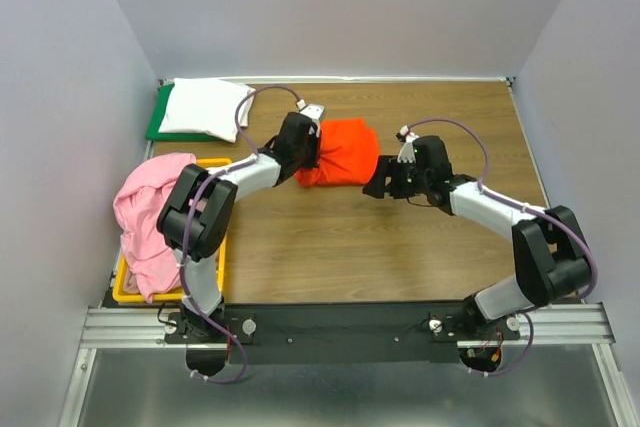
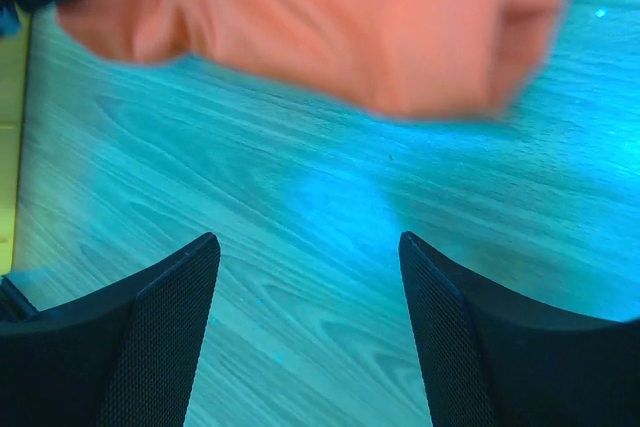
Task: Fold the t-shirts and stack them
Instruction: Neatly place the folded tshirt to the corner
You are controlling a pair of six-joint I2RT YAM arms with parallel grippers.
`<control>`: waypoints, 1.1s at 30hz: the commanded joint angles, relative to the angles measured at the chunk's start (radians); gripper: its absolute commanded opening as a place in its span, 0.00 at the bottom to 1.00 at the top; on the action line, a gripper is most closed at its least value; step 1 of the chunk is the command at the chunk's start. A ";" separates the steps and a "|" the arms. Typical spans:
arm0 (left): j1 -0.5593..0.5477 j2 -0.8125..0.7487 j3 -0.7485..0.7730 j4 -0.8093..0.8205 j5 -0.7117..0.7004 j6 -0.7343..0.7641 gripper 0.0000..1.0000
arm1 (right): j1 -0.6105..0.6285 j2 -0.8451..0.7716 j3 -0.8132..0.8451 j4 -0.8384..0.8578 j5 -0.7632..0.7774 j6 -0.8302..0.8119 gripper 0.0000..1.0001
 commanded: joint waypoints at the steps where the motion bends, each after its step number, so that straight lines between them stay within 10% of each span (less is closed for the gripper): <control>1: 0.042 -0.029 0.101 -0.198 -0.118 0.310 0.00 | 0.005 -0.066 0.012 -0.084 0.054 -0.028 0.80; 11: 0.180 0.085 0.373 -0.430 -0.097 0.660 0.00 | 0.005 -0.093 0.032 -0.111 0.060 -0.051 0.80; 33: 0.437 0.181 0.784 -0.692 -0.045 0.866 0.00 | 0.004 -0.103 0.008 -0.112 0.058 -0.064 0.80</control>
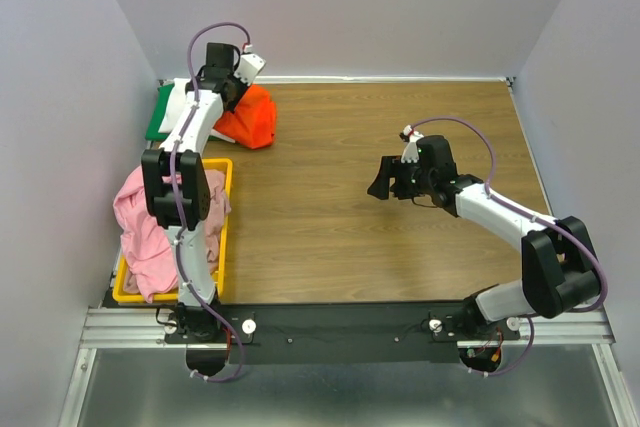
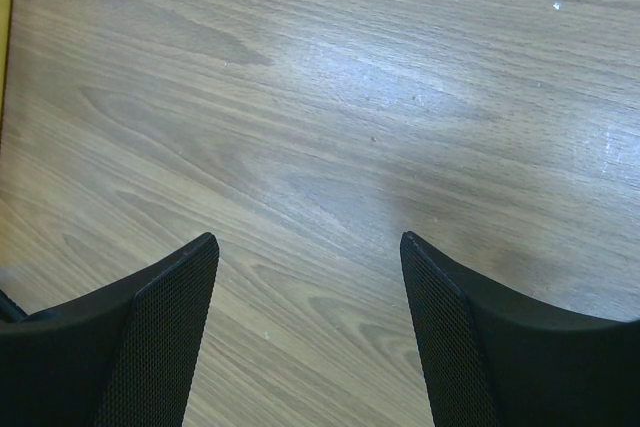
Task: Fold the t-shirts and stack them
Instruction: Neatly place the folded tshirt to the corner
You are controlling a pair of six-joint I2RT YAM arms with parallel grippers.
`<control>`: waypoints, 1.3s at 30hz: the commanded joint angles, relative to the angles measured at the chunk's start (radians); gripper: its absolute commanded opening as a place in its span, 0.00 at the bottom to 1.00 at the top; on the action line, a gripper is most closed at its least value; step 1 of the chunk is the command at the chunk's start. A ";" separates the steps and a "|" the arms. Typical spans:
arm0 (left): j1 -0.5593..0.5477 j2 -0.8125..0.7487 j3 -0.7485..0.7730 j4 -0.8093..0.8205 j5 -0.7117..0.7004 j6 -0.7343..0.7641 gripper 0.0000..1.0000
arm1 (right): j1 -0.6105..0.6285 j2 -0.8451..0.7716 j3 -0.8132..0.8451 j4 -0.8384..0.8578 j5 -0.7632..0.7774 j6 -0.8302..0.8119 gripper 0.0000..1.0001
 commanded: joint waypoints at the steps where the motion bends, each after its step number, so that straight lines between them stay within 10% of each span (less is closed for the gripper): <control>1: 0.034 -0.017 0.074 -0.047 0.035 0.051 0.00 | 0.005 -0.019 0.002 -0.017 0.012 -0.019 0.80; 39: 0.189 -0.094 0.182 -0.027 0.224 0.043 0.00 | 0.004 0.006 -0.012 -0.010 -0.017 -0.011 0.80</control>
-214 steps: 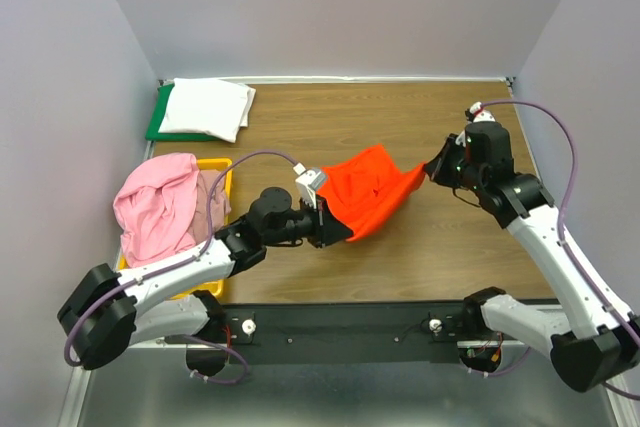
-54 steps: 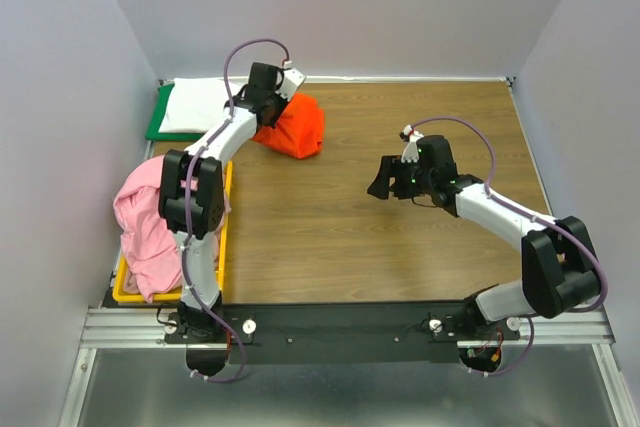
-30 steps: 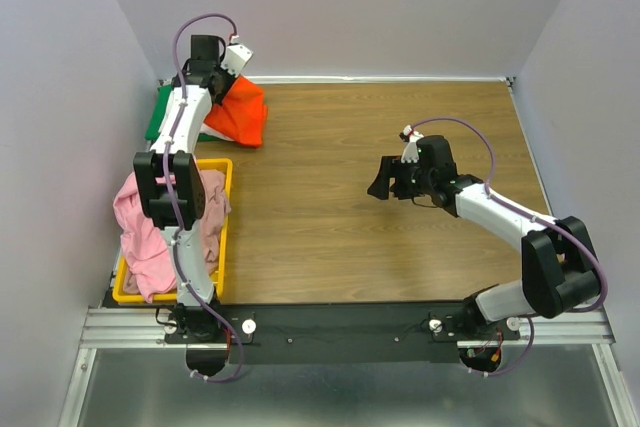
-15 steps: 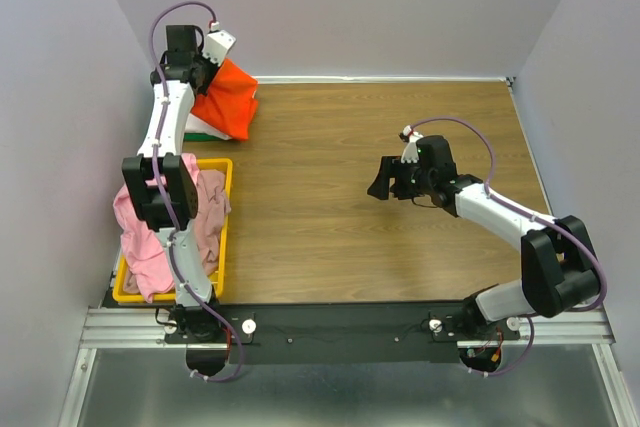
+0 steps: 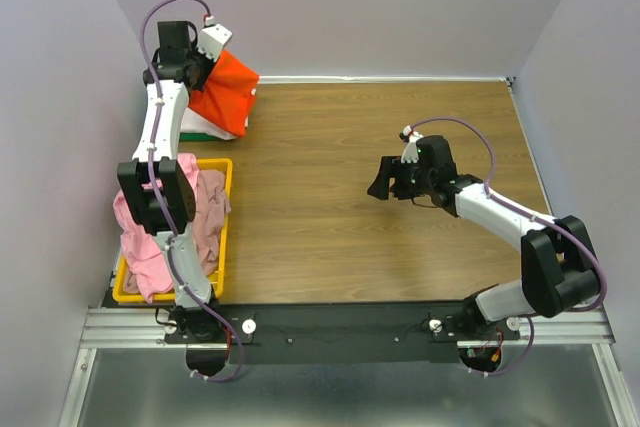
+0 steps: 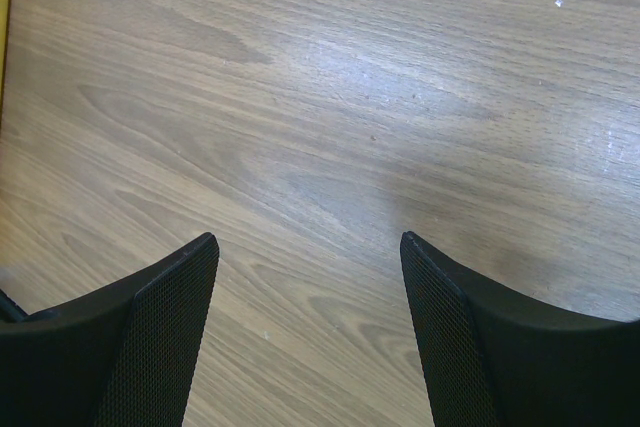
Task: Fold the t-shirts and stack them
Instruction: Neatly place the folded tshirt to the corner, then reset both grippers
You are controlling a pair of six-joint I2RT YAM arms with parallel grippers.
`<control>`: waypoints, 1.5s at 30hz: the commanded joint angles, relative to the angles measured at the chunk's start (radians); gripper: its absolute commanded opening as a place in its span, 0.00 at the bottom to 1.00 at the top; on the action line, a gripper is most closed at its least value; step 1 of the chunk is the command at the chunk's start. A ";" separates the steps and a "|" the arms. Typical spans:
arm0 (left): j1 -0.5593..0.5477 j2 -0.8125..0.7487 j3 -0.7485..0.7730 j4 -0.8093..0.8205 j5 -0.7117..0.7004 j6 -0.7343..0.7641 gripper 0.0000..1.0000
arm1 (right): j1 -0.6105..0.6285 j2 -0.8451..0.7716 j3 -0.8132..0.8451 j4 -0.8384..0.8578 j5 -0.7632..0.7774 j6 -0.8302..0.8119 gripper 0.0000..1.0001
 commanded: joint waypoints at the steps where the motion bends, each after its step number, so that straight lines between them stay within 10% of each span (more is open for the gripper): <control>1: 0.037 -0.036 0.017 0.032 0.054 -0.008 0.00 | 0.004 0.000 -0.010 -0.010 -0.016 -0.012 0.80; 12: 0.150 0.180 0.060 0.104 0.141 -0.079 0.01 | 0.004 -0.023 -0.022 -0.010 -0.019 -0.013 0.80; 17: 0.160 0.259 0.135 0.172 -0.040 -0.203 0.98 | 0.004 -0.046 -0.025 -0.010 -0.019 -0.013 0.82; 28: 0.051 -0.249 -0.354 0.481 -0.353 -0.451 0.98 | 0.004 -0.148 -0.025 -0.011 0.053 -0.026 0.86; 45: -0.490 -1.016 -1.358 0.841 -0.353 -1.002 0.98 | 0.002 -0.333 -0.049 -0.004 0.393 -0.035 0.90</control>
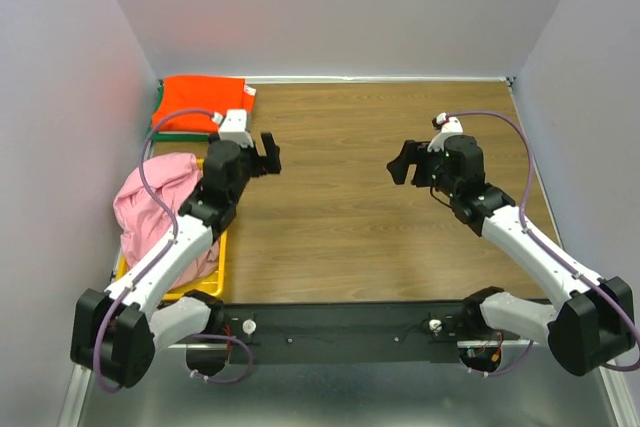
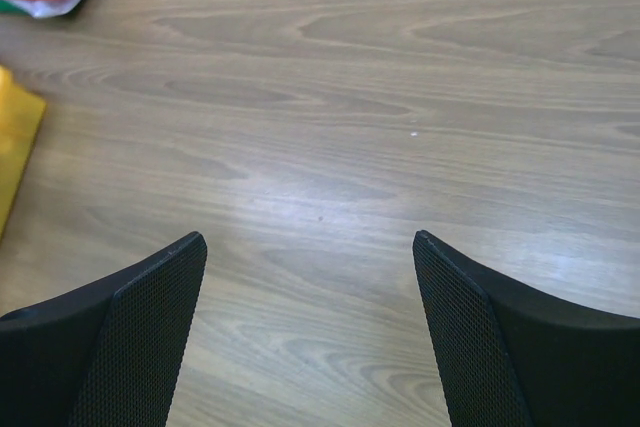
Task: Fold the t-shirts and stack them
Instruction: Reset both grippers
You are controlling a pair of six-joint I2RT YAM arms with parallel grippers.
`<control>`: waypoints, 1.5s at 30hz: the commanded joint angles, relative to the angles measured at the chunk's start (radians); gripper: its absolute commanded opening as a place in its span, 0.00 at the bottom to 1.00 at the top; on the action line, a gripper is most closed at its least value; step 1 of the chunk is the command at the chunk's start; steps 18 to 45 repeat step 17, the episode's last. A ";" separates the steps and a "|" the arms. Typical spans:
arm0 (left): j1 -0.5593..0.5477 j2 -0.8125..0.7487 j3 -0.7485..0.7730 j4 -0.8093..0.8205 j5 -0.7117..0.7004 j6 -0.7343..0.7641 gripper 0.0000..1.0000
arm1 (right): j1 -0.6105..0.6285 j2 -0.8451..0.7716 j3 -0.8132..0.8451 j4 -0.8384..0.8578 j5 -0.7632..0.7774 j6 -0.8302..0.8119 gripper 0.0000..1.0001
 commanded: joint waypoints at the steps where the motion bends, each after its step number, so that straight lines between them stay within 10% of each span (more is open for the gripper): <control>1: -0.102 -0.111 -0.115 0.128 -0.074 -0.159 0.98 | 0.004 -0.026 -0.034 -0.002 0.147 -0.021 0.90; 45: -0.132 -0.250 -0.182 -0.021 -0.261 -0.109 0.98 | 0.004 -0.081 -0.103 0.007 0.158 0.029 0.90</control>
